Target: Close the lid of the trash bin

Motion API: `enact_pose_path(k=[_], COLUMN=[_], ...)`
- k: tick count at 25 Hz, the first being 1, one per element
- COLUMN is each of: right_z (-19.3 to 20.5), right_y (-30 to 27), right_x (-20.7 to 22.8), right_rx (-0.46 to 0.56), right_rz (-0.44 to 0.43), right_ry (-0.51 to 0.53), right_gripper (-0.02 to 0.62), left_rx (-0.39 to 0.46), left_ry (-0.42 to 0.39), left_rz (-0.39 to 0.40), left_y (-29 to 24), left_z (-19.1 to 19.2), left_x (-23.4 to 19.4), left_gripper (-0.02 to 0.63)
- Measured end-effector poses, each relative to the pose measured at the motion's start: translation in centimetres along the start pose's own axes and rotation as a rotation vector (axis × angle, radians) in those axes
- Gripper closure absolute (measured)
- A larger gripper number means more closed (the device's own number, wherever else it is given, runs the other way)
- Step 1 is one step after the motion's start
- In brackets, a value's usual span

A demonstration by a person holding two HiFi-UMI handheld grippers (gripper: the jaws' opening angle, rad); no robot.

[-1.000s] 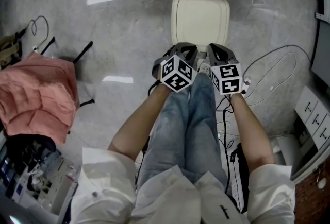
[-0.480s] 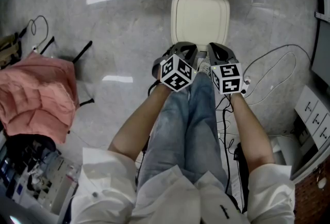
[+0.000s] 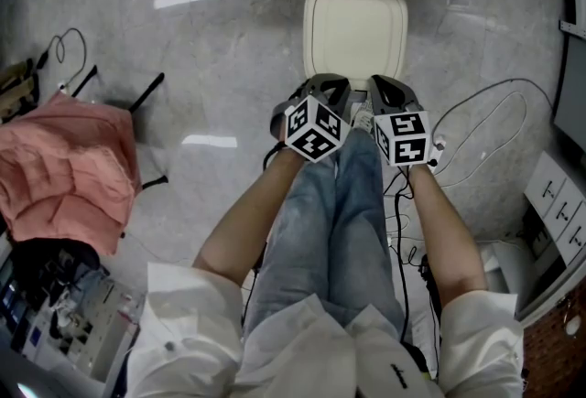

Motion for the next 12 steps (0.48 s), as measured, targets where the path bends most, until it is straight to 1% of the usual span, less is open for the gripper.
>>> enact_pose_path(k=[6, 12], right_z=[0.05, 0.16], right_y=[0.04, -0.27], right_x=[-0.01, 0.05], right_rx=[-0.001, -0.002], right_rz=[0.002, 0.003], right_ry=[-0.002, -0.022], right_gripper=[0.577, 0.577], left_rx=[-0.004, -0.008], left_ry=[0.003, 0.044], left_rz=[-0.003, -0.006], left_y=[-0.03, -0.27], left_z=[0.02, 0.27], left_x=[0.08, -0.08], left_gripper=[0.581, 0.581])
Point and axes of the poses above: the fingertips, and each gripper's own axes: y backward along the fingers, x to its right, z out of its underside, the point moved 6 cm from there along y, backward along the fingers, and after that the axes turned 13 degrees about -z, right-handed, at the moved point
